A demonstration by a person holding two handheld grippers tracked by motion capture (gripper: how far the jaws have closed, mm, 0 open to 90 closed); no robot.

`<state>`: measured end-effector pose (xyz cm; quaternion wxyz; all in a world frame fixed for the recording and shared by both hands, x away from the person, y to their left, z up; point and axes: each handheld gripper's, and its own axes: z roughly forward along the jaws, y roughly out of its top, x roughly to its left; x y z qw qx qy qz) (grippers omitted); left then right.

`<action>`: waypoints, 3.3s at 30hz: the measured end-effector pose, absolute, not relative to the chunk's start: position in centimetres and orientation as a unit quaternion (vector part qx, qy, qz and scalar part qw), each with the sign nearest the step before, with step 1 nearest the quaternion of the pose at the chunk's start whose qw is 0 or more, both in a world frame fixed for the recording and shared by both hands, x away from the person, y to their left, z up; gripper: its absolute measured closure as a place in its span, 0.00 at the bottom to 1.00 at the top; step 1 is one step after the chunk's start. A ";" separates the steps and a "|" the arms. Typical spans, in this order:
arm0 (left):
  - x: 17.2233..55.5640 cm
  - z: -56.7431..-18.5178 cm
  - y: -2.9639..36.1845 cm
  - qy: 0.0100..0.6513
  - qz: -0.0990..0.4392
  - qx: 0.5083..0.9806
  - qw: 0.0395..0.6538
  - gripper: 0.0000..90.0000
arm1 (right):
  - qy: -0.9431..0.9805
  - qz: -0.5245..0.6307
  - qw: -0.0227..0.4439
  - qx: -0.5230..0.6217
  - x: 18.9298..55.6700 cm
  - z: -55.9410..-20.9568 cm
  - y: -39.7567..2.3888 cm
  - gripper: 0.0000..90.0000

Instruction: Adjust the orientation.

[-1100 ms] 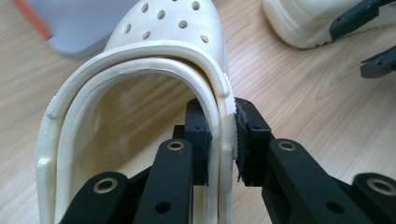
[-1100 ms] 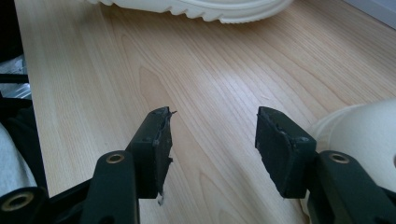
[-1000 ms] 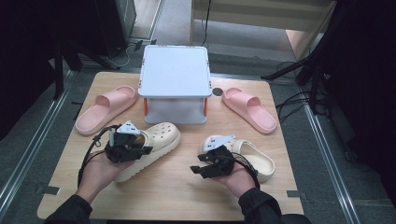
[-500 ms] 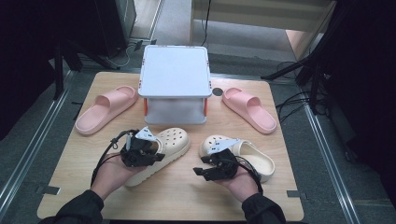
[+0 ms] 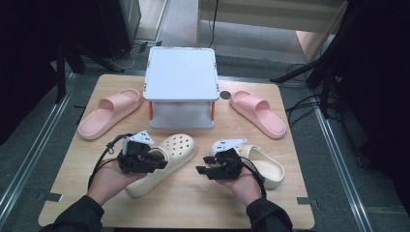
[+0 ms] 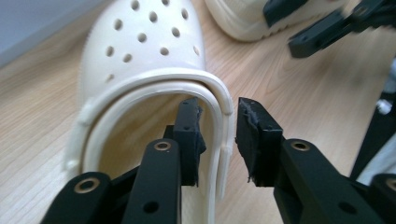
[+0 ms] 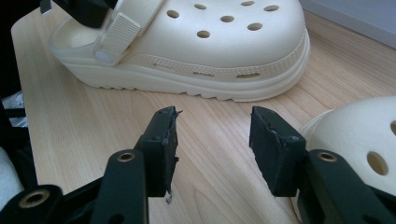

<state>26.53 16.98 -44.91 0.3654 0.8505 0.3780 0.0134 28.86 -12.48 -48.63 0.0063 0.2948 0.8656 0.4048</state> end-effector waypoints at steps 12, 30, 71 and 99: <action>26.8 -44.2 20.9 0.402 0.037 0.847 0.346 0.99 | 0.869 0.405 0.016 0.285 29.2 -49.2 -10.0 0.73; 27.6 -47.7 24.8 0.451 0.047 0.825 0.337 0.99 | 0.880 0.384 -0.005 0.281 29.9 -50.5 -6.6 0.95; 23.8 -48.5 21.8 0.436 0.008 0.832 0.342 0.99 | 0.883 0.371 -0.001 0.288 33.3 -50.8 -4.9 0.95; 25.5 -47.1 24.2 0.445 0.015 0.809 0.383 0.49 | 0.886 0.388 -0.014 0.255 31.6 -48.6 -8.2 0.75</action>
